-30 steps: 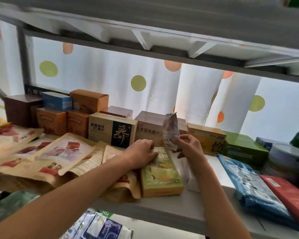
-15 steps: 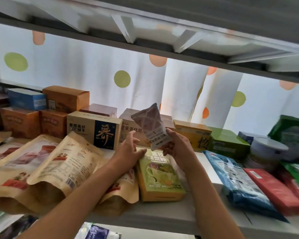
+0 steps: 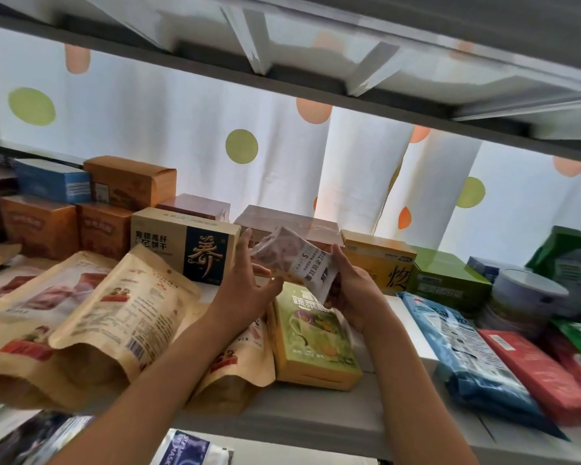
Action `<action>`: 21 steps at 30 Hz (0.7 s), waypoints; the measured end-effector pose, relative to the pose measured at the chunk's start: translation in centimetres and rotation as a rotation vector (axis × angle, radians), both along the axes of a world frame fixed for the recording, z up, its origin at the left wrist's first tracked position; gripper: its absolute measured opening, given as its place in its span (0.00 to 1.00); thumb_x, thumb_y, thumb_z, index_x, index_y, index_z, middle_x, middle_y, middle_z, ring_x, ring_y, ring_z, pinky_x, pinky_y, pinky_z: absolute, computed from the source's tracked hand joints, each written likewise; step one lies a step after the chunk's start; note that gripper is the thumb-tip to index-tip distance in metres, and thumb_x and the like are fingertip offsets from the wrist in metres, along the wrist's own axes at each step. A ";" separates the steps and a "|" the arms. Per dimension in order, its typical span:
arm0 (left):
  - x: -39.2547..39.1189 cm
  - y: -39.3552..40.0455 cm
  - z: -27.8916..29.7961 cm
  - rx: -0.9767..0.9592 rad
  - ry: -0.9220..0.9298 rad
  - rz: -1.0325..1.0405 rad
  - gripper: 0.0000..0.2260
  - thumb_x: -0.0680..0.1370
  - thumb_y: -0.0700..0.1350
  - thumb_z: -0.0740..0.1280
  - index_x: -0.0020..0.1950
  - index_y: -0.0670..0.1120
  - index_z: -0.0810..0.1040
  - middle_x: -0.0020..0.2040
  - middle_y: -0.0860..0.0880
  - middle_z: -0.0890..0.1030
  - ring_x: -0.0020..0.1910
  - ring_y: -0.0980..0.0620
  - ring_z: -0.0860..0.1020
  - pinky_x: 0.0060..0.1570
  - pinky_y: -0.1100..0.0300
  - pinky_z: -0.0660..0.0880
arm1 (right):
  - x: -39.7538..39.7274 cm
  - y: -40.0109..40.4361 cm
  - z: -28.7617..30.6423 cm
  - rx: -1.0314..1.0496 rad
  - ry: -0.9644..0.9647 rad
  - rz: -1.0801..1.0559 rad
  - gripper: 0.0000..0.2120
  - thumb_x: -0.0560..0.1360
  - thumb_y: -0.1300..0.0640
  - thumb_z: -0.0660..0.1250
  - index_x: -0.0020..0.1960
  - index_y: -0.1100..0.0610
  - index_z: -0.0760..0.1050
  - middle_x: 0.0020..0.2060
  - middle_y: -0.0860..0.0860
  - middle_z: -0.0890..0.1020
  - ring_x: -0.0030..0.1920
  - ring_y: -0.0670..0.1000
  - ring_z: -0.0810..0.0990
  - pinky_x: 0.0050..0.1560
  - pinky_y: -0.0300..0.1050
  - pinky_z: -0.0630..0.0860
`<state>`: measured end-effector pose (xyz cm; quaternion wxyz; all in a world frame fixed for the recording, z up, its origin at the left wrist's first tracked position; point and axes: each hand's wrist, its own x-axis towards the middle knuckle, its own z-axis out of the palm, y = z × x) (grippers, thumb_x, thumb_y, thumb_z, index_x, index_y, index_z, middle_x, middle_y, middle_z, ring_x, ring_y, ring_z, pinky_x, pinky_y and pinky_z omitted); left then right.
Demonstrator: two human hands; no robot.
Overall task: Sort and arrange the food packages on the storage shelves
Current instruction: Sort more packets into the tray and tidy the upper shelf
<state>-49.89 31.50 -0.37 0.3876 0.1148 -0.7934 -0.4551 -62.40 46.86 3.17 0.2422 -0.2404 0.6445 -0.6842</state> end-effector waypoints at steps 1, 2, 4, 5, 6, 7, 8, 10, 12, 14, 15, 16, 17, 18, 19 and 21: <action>0.1 0.0 0.0 -0.008 0.000 0.005 0.42 0.75 0.51 0.74 0.79 0.54 0.48 0.65 0.51 0.74 0.56 0.55 0.77 0.52 0.57 0.77 | 0.0 0.0 0.1 -0.002 -0.014 -0.001 0.32 0.68 0.33 0.67 0.51 0.62 0.80 0.35 0.56 0.81 0.31 0.52 0.76 0.32 0.42 0.75; 0.1 0.1 0.0 -0.024 -0.004 0.007 0.40 0.75 0.52 0.73 0.79 0.54 0.51 0.66 0.51 0.74 0.57 0.55 0.77 0.51 0.60 0.76 | 0.0 0.0 0.2 -0.005 -0.030 -0.002 0.31 0.67 0.34 0.67 0.51 0.62 0.81 0.34 0.56 0.80 0.31 0.52 0.75 0.32 0.43 0.75; 0.3 0.2 0.1 -0.061 -0.019 0.014 0.37 0.76 0.51 0.73 0.78 0.52 0.56 0.64 0.53 0.73 0.54 0.60 0.76 0.45 0.70 0.70 | 0.0 0.0 0.3 -0.013 -0.052 0.001 0.30 0.66 0.35 0.69 0.51 0.62 0.81 0.33 0.56 0.80 0.30 0.52 0.75 0.31 0.43 0.76; 0.3 0.3 0.2 -0.070 -0.020 0.015 0.36 0.76 0.50 0.72 0.78 0.51 0.57 0.64 0.53 0.73 0.54 0.60 0.76 0.45 0.71 0.69 | 0.0 0.0 0.4 -0.021 -0.059 0.004 0.29 0.67 0.36 0.69 0.51 0.62 0.80 0.32 0.55 0.80 0.29 0.52 0.75 0.30 0.43 0.76; 0.3 0.3 0.2 -0.070 -0.015 0.018 0.35 0.76 0.51 0.72 0.78 0.51 0.58 0.64 0.53 0.73 0.55 0.58 0.75 0.47 0.69 0.70 | 0.1 0.1 0.5 -0.031 -0.062 0.002 0.28 0.68 0.38 0.70 0.51 0.63 0.80 0.31 0.55 0.80 0.28 0.52 0.75 0.29 0.42 0.76; 0.4 0.3 0.2 -0.067 -0.008 0.018 0.34 0.77 0.51 0.72 0.78 0.50 0.59 0.64 0.52 0.73 0.58 0.56 0.75 0.51 0.65 0.71 | 0.0 0.1 0.4 -0.039 -0.062 -0.006 0.27 0.69 0.39 0.70 0.52 0.63 0.80 0.30 0.54 0.80 0.28 0.51 0.75 0.28 0.42 0.76; 0.4 0.3 0.2 -0.065 -0.007 0.016 0.34 0.77 0.53 0.71 0.78 0.49 0.59 0.65 0.52 0.73 0.60 0.54 0.74 0.54 0.62 0.71 | -0.1 0.1 0.4 -0.044 -0.060 -0.017 0.26 0.72 0.41 0.70 0.54 0.64 0.80 0.30 0.54 0.81 0.28 0.51 0.75 0.28 0.42 0.76; 0.5 0.3 0.3 -0.073 -0.013 0.022 0.34 0.76 0.58 0.66 0.78 0.49 0.59 0.65 0.52 0.72 0.60 0.55 0.73 0.54 0.61 0.70 | -0.2 0.1 0.4 -0.046 -0.057 -0.033 0.23 0.76 0.45 0.70 0.57 0.65 0.79 0.31 0.53 0.82 0.28 0.50 0.77 0.28 0.41 0.76; 0.5 0.5 0.4 -0.082 -0.003 0.019 0.30 0.78 0.58 0.59 0.78 0.50 0.60 0.64 0.52 0.73 0.57 0.57 0.74 0.50 0.67 0.71 | -0.3 0.1 0.4 -0.047 -0.041 -0.045 0.19 0.78 0.48 0.69 0.58 0.63 0.79 0.34 0.54 0.83 0.29 0.50 0.78 0.27 0.41 0.77; 0.3 0.5 0.2 -0.098 0.025 0.006 0.23 0.84 0.51 0.57 0.79 0.50 0.61 0.64 0.53 0.73 0.58 0.60 0.74 0.50 0.76 0.69 | -0.1 0.1 0.4 -0.047 0.023 -0.074 0.13 0.80 0.49 0.68 0.56 0.58 0.80 0.38 0.55 0.84 0.31 0.50 0.80 0.28 0.42 0.77; 0.3 0.4 0.1 -0.106 0.036 0.002 0.21 0.85 0.49 0.56 0.78 0.50 0.61 0.65 0.54 0.72 0.59 0.61 0.73 0.50 0.79 0.68 | 0.0 0.2 0.4 -0.047 0.069 -0.097 0.09 0.80 0.50 0.67 0.55 0.54 0.80 0.41 0.56 0.84 0.33 0.51 0.81 0.30 0.43 0.78; 0.2 0.3 0.0 -0.114 0.044 0.005 0.20 0.85 0.47 0.55 0.78 0.50 0.62 0.65 0.55 0.72 0.59 0.63 0.72 0.49 0.81 0.67 | 0.2 0.2 0.3 -0.049 0.112 -0.121 0.06 0.81 0.51 0.66 0.54 0.51 0.80 0.43 0.56 0.84 0.35 0.52 0.82 0.31 0.44 0.78; 0.1 0.3 -0.1 -0.126 0.048 0.012 0.20 0.85 0.47 0.55 0.78 0.51 0.62 0.65 0.55 0.72 0.60 0.62 0.72 0.49 0.80 0.67 | 0.3 0.2 0.4 -0.055 0.148 -0.137 0.05 0.82 0.52 0.65 0.53 0.48 0.79 0.45 0.56 0.84 0.38 0.53 0.82 0.32 0.45 0.79; 0.1 0.2 -0.1 -0.130 0.049 0.019 0.20 0.85 0.48 0.55 0.78 0.52 0.62 0.65 0.55 0.72 0.61 0.61 0.72 0.49 0.79 0.67 | 0.4 0.2 0.4 -0.062 0.173 -0.145 0.06 0.83 0.53 0.63 0.53 0.47 0.79 0.46 0.56 0.84 0.40 0.53 0.83 0.32 0.45 0.79; 0.1 0.2 -0.2 -0.126 0.050 0.022 0.20 0.85 0.48 0.55 0.78 0.52 0.63 0.66 0.55 0.72 0.62 0.59 0.72 0.50 0.78 0.66 | 0.5 0.1 0.4 -0.070 0.189 -0.149 0.07 0.84 0.54 0.62 0.53 0.46 0.79 0.46 0.55 0.84 0.42 0.54 0.83 0.32 0.45 0.78; 0.0 0.1 -0.3 -0.124 0.062 0.022 0.19 0.85 0.49 0.55 0.77 0.53 0.64 0.66 0.54 0.74 0.61 0.57 0.74 0.52 0.74 0.69 | 0.5 0.1 0.4 -0.091 0.216 -0.158 0.08 0.84 0.56 0.61 0.53 0.47 0.79 0.44 0.55 0.83 0.43 0.55 0.82 0.32 0.45 0.76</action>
